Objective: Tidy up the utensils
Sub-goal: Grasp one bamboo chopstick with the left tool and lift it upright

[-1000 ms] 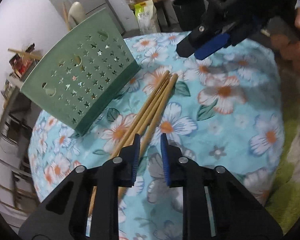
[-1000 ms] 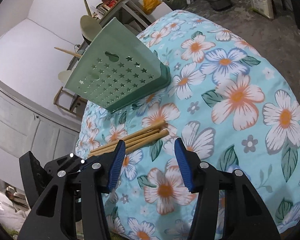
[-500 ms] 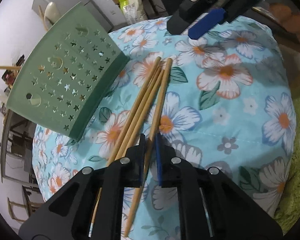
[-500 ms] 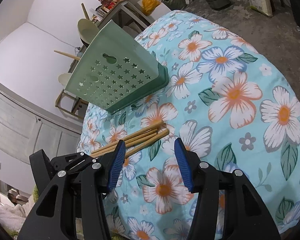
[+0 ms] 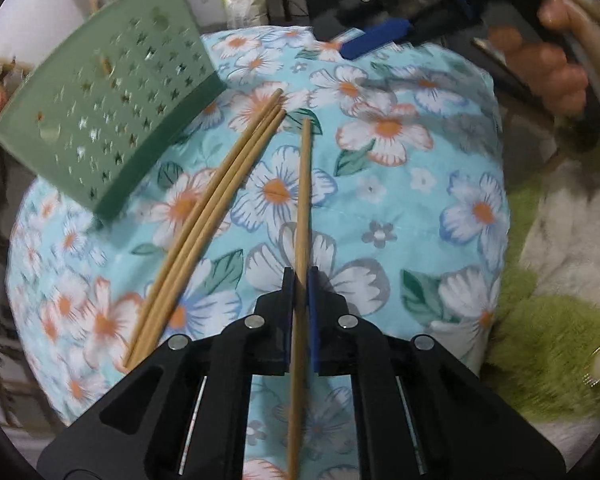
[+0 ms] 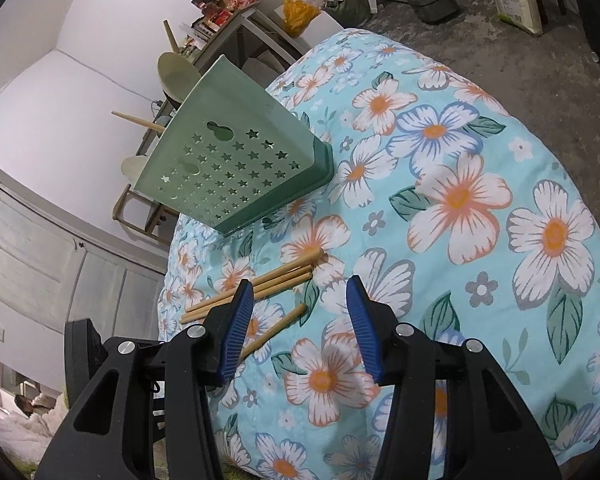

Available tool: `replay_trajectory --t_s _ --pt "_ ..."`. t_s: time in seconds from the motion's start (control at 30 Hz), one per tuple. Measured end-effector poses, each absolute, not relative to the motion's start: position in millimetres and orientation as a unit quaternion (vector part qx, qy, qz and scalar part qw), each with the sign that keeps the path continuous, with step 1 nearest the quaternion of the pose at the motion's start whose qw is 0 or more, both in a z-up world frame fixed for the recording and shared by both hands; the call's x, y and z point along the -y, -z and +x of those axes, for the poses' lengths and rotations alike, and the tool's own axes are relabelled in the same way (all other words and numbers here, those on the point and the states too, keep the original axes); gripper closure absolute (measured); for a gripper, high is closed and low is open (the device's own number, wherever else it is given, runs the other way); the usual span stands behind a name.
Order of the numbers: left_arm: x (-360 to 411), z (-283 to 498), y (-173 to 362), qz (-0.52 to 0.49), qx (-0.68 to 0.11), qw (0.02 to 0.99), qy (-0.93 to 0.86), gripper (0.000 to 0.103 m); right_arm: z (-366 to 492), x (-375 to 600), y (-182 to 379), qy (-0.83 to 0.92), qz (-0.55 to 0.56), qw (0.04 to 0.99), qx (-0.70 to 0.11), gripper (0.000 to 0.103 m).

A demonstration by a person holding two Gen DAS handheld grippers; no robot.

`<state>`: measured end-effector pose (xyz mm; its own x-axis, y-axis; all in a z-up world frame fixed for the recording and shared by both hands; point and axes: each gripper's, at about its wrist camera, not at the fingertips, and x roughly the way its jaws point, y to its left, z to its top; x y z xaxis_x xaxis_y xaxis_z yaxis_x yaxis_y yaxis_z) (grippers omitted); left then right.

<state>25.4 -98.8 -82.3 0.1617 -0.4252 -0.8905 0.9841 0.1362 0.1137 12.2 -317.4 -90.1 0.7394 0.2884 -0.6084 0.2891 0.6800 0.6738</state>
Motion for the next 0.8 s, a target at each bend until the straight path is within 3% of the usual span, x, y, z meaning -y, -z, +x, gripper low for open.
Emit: replay_trajectory --t_s 0.1,0.13,0.63,0.8 --pt "102 36 76 0.333 -0.397 0.661 0.543 0.074 12 317 91 -0.001 0.402 0.841 -0.363 0.055" --pt "104 39 74 0.319 -0.406 0.659 0.547 0.074 12 317 91 -0.001 0.402 0.841 -0.363 0.055" --pt "165 45 91 0.349 -0.429 0.641 0.533 0.075 12 320 100 0.003 0.413 0.835 -0.363 0.055" --pt "172 43 91 0.352 -0.430 0.644 0.526 0.089 11 322 103 0.001 0.418 0.833 -0.363 0.055"
